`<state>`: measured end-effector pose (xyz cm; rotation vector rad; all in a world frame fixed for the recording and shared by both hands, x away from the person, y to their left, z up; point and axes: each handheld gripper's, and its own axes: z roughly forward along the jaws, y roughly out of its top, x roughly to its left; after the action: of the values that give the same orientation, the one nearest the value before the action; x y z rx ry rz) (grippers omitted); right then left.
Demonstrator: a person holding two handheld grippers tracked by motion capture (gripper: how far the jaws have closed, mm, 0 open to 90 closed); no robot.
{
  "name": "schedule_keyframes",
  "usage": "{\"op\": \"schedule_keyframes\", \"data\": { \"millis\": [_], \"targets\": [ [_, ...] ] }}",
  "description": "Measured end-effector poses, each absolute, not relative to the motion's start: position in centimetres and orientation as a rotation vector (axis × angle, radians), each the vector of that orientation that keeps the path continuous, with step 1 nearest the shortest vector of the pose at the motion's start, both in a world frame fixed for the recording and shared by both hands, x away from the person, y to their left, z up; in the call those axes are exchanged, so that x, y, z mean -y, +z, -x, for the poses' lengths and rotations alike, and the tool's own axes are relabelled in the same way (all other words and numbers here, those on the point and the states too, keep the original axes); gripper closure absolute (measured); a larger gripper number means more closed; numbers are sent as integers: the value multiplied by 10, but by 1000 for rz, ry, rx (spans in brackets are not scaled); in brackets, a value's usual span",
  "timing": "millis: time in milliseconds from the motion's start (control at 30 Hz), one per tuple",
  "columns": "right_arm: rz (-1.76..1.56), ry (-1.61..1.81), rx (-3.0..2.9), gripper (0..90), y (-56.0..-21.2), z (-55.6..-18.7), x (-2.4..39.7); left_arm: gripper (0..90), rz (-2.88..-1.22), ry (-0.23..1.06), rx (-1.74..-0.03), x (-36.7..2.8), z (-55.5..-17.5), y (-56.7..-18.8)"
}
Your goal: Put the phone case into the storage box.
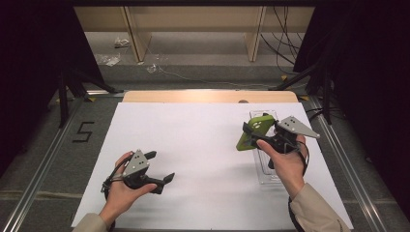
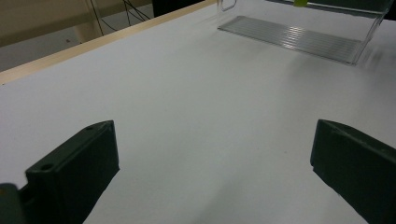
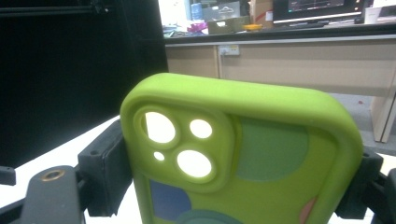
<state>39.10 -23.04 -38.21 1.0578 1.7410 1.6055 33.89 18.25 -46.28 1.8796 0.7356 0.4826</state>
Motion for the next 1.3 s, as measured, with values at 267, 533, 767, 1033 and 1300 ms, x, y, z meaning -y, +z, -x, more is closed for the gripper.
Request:
{"op": "schedule_keyframes", "data": {
  "millis": [267,533,767,1033,1300],
  "targets": [
    [-1071,1592,-1729,184,-382,-393,234,4,-1876,486,-737,-183,-339,-462],
    [-1083,1590,-1710,184,-380,-395,239,4,-1878,485,-736,-183,-339,-463],
    [-1091,1583,-1695,184,-379,-397,244,4,-1878,486,-735,-183,-339,-463],
    [-1103,1572,-1689,184,-381,-399,247,4,-1878,487,-735,-183,-339,-462],
    [-1121,1564,-1674,184,-381,-400,252,4,-1877,486,-737,-183,-339,-463]
  ]
}}
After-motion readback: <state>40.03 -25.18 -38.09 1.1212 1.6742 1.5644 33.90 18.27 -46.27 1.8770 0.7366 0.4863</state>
